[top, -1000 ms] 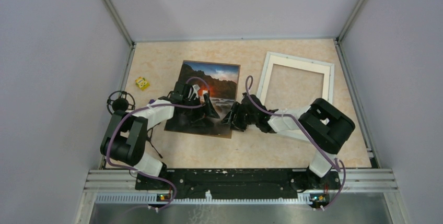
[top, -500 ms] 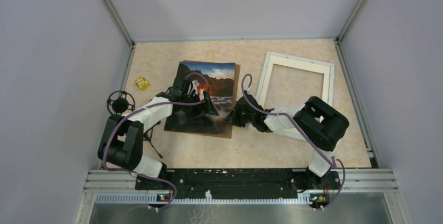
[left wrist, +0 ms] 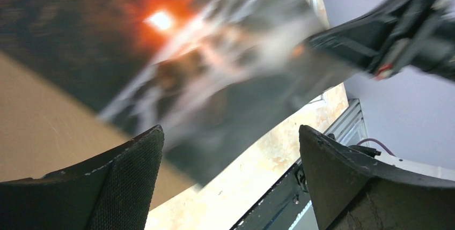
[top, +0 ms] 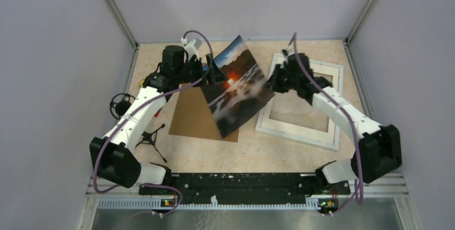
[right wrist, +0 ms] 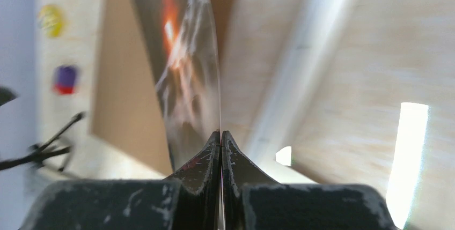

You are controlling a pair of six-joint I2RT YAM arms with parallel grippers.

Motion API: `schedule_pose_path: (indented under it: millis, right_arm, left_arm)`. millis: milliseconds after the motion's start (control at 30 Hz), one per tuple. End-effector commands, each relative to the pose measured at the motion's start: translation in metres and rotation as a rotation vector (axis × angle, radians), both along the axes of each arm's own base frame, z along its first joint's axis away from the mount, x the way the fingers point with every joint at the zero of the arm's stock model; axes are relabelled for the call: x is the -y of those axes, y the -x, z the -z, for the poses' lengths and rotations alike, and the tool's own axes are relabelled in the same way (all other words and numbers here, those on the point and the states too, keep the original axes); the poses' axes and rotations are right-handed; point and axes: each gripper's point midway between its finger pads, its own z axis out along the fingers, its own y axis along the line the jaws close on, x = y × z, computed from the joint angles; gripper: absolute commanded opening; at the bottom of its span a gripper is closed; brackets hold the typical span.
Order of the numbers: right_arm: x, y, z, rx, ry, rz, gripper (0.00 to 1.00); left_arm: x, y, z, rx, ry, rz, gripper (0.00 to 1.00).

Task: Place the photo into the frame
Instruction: Pick up the photo at the center of the board, then turn over the photo from the photo frame.

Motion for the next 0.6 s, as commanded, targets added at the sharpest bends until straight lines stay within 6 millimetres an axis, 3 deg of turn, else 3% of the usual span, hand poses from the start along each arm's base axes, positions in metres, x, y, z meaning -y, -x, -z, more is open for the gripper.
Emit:
schedule_pose_path:
  millis: [0,167,367,467,567]
  right_arm:
    - [0.121,0.055,-0.055,0.049,0.526,0.116,0.0]
    - [0.191,0.09,-0.15,0.273,0.708,0.345,0.0]
    - [0.224,0.111,-0.213,0.431,0.862,0.41,0.0]
    - [0.229,0.109,-0.221,0.425,0.933,0.39,0.0]
    - [0.216,0.092,-0.2,0.361,0.939,0.319,0.0]
  left_arm:
    - [0.002,0.002,0.015,-0.024,-0.029,0.03,0.98]
    - [0.005,0.002,0.038,-0.061,-0.066,0.039,0.98]
    - [0.013,0.003,0.049,-0.078,-0.082,0.06,0.98]
    - [0.013,0.003,0.055,-0.084,-0.092,0.058,0.98]
    - [0.011,0.002,0.064,-0.094,-0.105,0.049,0.98]
